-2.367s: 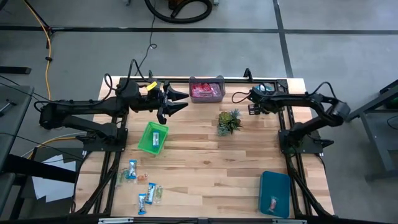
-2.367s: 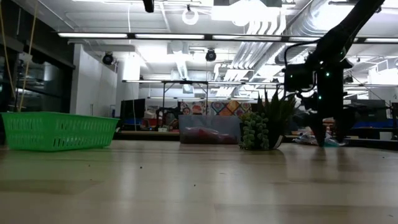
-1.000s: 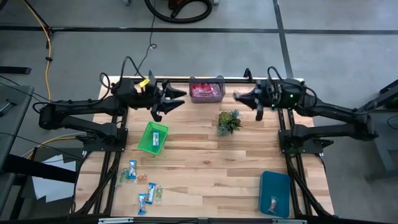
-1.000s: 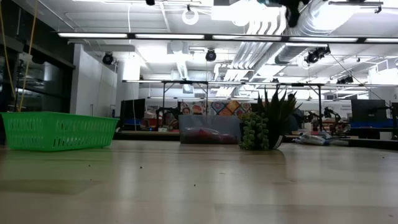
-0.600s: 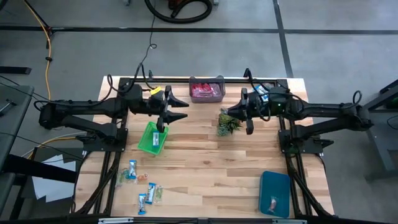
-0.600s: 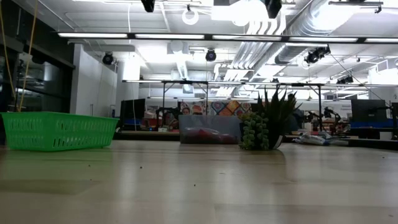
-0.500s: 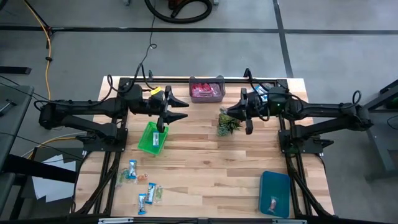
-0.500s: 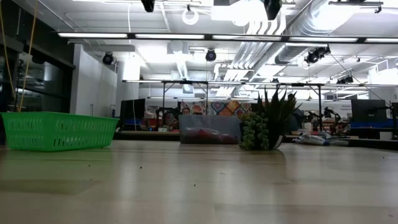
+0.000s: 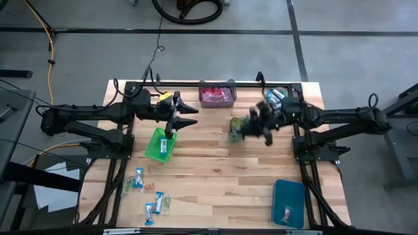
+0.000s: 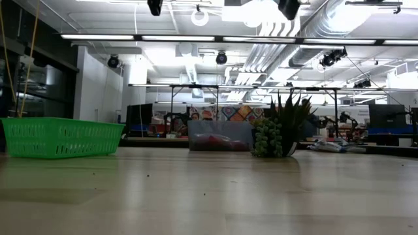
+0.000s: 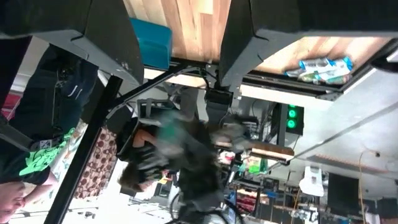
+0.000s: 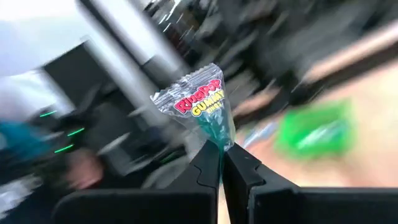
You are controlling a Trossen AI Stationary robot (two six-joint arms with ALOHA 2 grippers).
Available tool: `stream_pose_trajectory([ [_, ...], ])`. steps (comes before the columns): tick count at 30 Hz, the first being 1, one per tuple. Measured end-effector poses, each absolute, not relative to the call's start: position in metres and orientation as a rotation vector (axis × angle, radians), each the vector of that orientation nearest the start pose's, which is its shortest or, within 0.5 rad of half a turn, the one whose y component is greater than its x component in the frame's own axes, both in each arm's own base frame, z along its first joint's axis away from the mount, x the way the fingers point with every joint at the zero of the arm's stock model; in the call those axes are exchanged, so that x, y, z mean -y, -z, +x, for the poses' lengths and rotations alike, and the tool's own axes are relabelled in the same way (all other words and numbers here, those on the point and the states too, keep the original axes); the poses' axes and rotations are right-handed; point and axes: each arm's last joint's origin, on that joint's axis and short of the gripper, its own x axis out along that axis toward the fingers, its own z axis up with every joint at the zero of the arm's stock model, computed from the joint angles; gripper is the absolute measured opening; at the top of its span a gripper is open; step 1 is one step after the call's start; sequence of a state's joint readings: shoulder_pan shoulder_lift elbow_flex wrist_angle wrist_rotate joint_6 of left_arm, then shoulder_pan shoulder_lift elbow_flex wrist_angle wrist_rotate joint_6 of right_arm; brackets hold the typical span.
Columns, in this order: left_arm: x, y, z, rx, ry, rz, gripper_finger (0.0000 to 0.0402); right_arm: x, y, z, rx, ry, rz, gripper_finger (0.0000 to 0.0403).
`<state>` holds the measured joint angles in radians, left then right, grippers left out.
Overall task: Sort candy
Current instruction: Put the transparent candy into the blue bin
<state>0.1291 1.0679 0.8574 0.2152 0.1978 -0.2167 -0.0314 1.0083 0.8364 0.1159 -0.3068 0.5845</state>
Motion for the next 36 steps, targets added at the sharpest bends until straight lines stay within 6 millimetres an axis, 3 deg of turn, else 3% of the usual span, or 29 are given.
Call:
stream_pose_trajectory([
  [8,-0.025,-0.337,0.240,-0.060,0.062,-0.242,0.0197,-0.089,-0.320,0.207,-0.591,-0.500,0.983,0.0000],
  [14,-0.025,-0.337,0.240,-0.064,0.062,-0.243,0.0197,-0.146,-0.287,0.181,-1.045,-0.374,1.157,0.0000],
  [19,-0.025,-0.337,0.240,-0.064,0.061,-0.243,0.0197,-0.185,-0.259,0.163,-1.367,-0.273,1.181,0.0000],
  [26,-0.025,-0.337,0.240,-0.064,0.061,-0.243,0.0197,-0.206,-0.219,0.147,-1.594,0.070,1.119,0.0000],
  [31,-0.025,-0.337,0.240,-0.064,0.061,-0.242,0.0197,-0.209,-0.193,0.145,-1.620,0.280,1.019,0.0000],
  [36,-0.025,-0.337,0.240,-0.064,0.061,-0.243,0.0197,-0.210,-0.177,0.148,-1.605,0.342,0.929,0.0000],
])
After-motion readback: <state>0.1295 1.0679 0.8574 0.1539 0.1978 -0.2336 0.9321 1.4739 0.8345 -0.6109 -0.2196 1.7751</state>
